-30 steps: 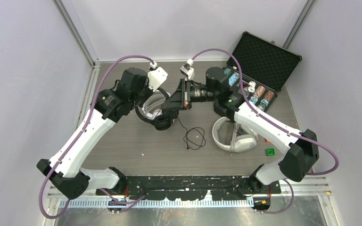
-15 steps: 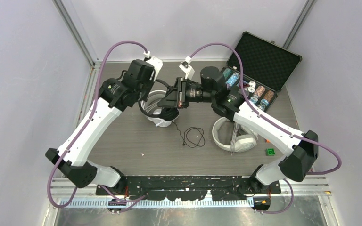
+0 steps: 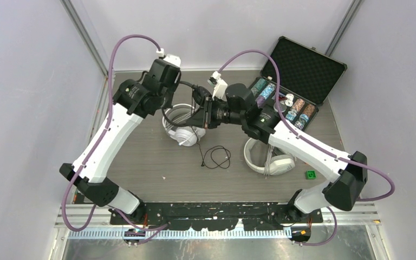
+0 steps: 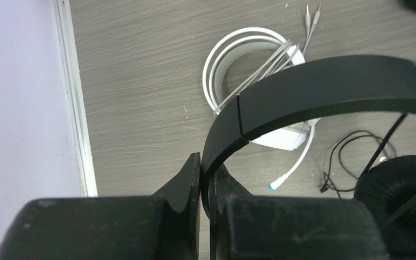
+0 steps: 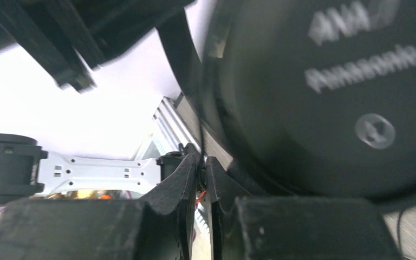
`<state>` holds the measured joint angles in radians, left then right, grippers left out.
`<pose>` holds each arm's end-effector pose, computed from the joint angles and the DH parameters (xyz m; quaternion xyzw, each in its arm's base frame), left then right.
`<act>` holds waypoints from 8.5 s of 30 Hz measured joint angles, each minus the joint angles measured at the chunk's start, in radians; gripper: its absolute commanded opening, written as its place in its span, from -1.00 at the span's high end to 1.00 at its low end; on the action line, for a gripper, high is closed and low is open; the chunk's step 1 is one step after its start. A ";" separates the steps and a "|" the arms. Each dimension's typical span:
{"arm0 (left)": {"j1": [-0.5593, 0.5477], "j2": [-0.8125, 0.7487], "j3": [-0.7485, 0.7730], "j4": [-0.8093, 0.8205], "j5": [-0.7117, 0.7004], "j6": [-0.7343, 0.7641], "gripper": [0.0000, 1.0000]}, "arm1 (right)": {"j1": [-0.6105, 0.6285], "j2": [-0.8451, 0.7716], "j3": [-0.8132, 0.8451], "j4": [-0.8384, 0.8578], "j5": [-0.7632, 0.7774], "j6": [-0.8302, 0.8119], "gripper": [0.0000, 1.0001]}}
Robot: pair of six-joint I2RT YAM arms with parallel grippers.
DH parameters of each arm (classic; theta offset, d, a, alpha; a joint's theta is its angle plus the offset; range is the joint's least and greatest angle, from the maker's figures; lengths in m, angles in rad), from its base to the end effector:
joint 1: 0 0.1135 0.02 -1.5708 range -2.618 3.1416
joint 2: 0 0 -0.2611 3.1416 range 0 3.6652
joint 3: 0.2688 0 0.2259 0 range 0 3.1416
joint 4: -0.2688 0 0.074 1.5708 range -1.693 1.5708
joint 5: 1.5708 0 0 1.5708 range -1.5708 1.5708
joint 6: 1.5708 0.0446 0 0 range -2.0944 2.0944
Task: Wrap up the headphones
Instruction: Wrap the headphones cable around the headphones.
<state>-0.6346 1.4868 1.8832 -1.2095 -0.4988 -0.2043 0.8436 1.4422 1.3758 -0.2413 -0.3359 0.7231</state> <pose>0.2169 -0.1332 0.4309 0.1030 0.8991 0.0635 0.4207 0.2007 0.2477 0.3827 -0.1464 0.7884 0.5064 0.3172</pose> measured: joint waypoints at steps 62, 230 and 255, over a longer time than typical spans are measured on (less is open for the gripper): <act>0.016 -0.093 0.204 0.119 0.499 -0.322 1.00 | 0.158 -0.157 -0.774 1.104 0.287 -0.640 0.99; -0.063 0.085 0.413 -0.131 -0.014 -0.264 1.00 | 0.182 -0.320 -0.519 0.388 0.405 -0.478 0.10; -0.063 0.111 0.474 -0.124 -0.053 -0.264 1.00 | 0.252 -0.272 -0.793 0.694 0.657 -0.104 -0.24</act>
<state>-0.6971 1.5978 2.3573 -1.3338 -0.5518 -0.4686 1.0954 1.1702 0.5831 0.4530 0.3206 0.6189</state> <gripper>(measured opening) 0.042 0.621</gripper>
